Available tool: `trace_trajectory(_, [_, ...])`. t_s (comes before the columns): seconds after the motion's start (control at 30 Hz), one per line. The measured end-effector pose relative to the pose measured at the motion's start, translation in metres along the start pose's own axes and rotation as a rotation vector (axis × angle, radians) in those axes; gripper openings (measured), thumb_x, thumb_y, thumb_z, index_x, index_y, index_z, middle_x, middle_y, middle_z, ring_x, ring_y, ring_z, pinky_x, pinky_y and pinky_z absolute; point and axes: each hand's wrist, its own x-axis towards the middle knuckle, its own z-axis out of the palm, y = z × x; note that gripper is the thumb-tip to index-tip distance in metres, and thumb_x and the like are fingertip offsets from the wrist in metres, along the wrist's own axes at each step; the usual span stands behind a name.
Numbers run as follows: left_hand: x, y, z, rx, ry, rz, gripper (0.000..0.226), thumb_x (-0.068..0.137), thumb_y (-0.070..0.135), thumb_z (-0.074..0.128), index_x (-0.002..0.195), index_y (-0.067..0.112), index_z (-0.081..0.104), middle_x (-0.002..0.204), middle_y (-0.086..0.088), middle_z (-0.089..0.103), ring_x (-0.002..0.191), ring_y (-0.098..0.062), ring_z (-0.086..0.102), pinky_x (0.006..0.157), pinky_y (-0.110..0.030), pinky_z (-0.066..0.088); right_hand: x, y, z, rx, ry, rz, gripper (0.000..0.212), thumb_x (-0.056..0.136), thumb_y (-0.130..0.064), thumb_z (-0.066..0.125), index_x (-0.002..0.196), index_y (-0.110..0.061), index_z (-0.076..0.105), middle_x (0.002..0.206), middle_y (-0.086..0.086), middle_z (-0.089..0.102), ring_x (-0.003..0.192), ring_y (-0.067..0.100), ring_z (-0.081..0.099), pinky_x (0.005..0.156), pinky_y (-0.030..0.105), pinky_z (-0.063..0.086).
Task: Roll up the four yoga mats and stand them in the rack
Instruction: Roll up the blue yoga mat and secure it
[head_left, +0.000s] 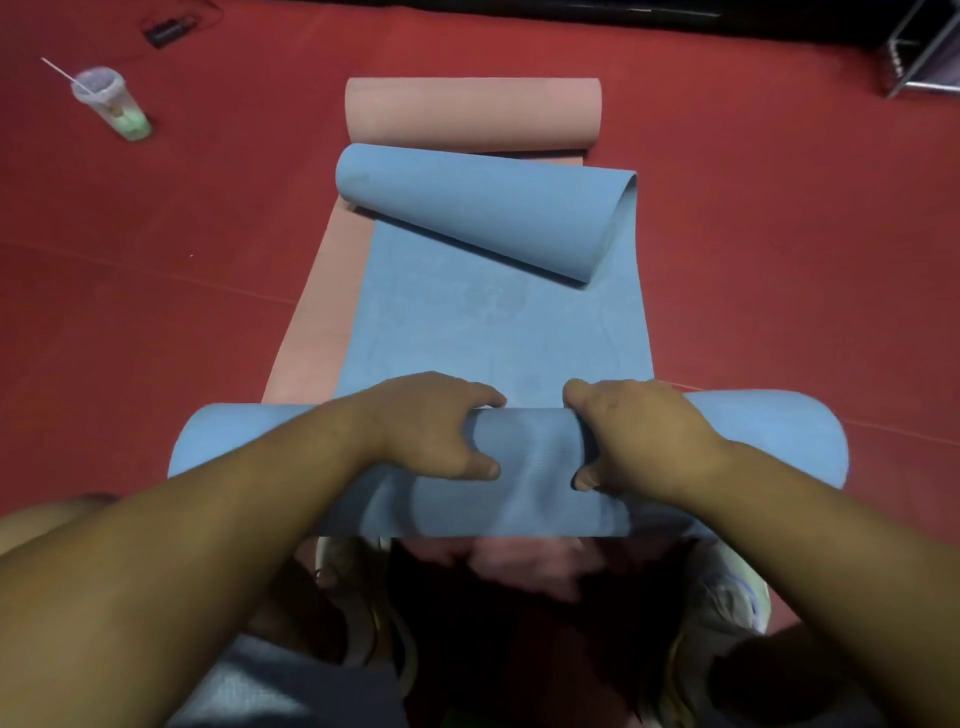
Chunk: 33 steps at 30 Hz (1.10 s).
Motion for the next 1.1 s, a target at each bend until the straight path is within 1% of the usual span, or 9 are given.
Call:
trace_trajectory(0.1, [0.001,-0.004,-0.004,0.009,-0.013,-0.024,0.056,0.076,0.059,0.078,0.12,0.03,0.062,0.106,0.014,0.059,0.104,-0.013,0.057,0.084,-0.03,0.043,-0.002,0.001,-0.002,0.036,-0.069,-0.017,0.075,0.058,-0.062,0.085,0.098,-0.024,0.036,0.092,-0.005,0.049,0.084,0.023,0.053,0.07,0.037,0.038])
trace_trajectory(0.17, [0.001,0.0,0.003,0.111,0.05,-0.036,0.055,0.071,0.063,0.079,0.112,0.031,0.06,0.099,0.015,0.056,0.097,-0.013,0.054,0.077,-0.032,0.042,-0.002,0.008,-0.006,0.239,-0.213,0.005,0.081,0.059,-0.067,0.083,0.116,-0.027,0.044,0.104,-0.005,0.051,0.093,0.02,0.055,0.083,0.04,0.049])
trace_trajectory(0.23, [0.001,0.009,0.014,0.232,0.171,-0.037,0.058,0.067,0.065,0.079,0.106,0.03,0.055,0.098,0.011,0.061,0.096,-0.018,0.057,0.072,-0.035,0.041,-0.001,0.017,-0.007,0.351,-0.265,0.0,0.082,0.068,-0.067,0.078,0.134,-0.032,0.046,0.112,-0.006,0.054,0.101,0.018,0.056,0.094,0.039,0.05])
trace_trajectory(0.4, [0.002,0.03,0.018,0.427,0.463,0.01,0.06,0.071,0.066,0.077,0.097,0.024,0.043,0.098,0.003,0.062,0.091,-0.025,0.061,0.069,-0.037,0.034,0.003,0.029,-0.008,0.549,-0.203,-0.013,0.047,0.074,-0.056,0.08,0.111,-0.038,0.057,0.101,-0.016,0.064,0.096,0.01,0.062,0.083,0.029,0.051])
trace_trajectory(0.57, [0.0,0.025,0.014,0.271,0.298,-0.024,0.065,0.07,0.077,0.067,0.111,0.029,0.049,0.1,0.008,0.057,0.092,-0.019,0.059,0.07,-0.035,0.042,0.006,0.021,-0.005,0.227,0.041,0.008,0.059,0.062,-0.069,0.08,0.092,-0.03,0.047,0.09,-0.004,0.051,0.084,0.021,0.052,0.069,0.037,0.045])
trace_trajectory(0.67, [-0.001,0.026,0.011,0.189,0.3,-0.026,0.06,0.081,0.078,0.051,0.117,0.031,0.055,0.105,0.009,0.058,0.096,-0.017,0.059,0.076,-0.037,0.046,0.005,0.014,-0.007,0.144,0.056,0.038,0.061,0.065,-0.069,0.079,0.089,-0.029,0.041,0.088,-0.003,0.044,0.084,0.024,0.05,0.065,0.034,0.036])
trace_trajectory(0.83, [0.001,0.028,0.011,0.211,0.341,-0.049,0.049,0.085,0.072,0.057,0.104,0.026,0.056,0.094,0.007,0.057,0.09,-0.019,0.057,0.071,-0.036,0.043,0.005,0.018,-0.007,0.34,0.038,-0.006,0.078,0.063,-0.061,0.085,0.129,-0.031,0.055,0.117,-0.001,0.042,0.104,0.021,0.052,0.088,0.036,0.049])
trace_trajectory(0.93, [-0.001,0.029,0.006,0.274,0.337,-0.044,0.044,0.087,0.071,0.057,0.087,0.027,0.049,0.076,0.008,0.045,0.079,-0.018,0.049,0.062,-0.034,0.031,0.005,0.014,-0.007,0.381,0.08,-0.005,0.083,0.069,-0.055,0.085,0.14,-0.034,0.048,0.114,0.0,0.055,0.106,0.022,0.055,0.09,0.037,0.049])
trace_trajectory(1.1, [-0.007,0.029,-0.005,0.354,0.331,-0.025,0.049,0.085,0.076,0.052,0.083,0.027,0.046,0.075,0.008,0.044,0.077,-0.018,0.048,0.061,-0.034,0.033,0.005,0.014,-0.013,0.437,0.018,-0.046,0.039,0.079,-0.047,0.08,0.103,-0.029,0.055,0.09,-0.009,0.061,0.085,0.015,0.056,0.069,0.03,0.041])
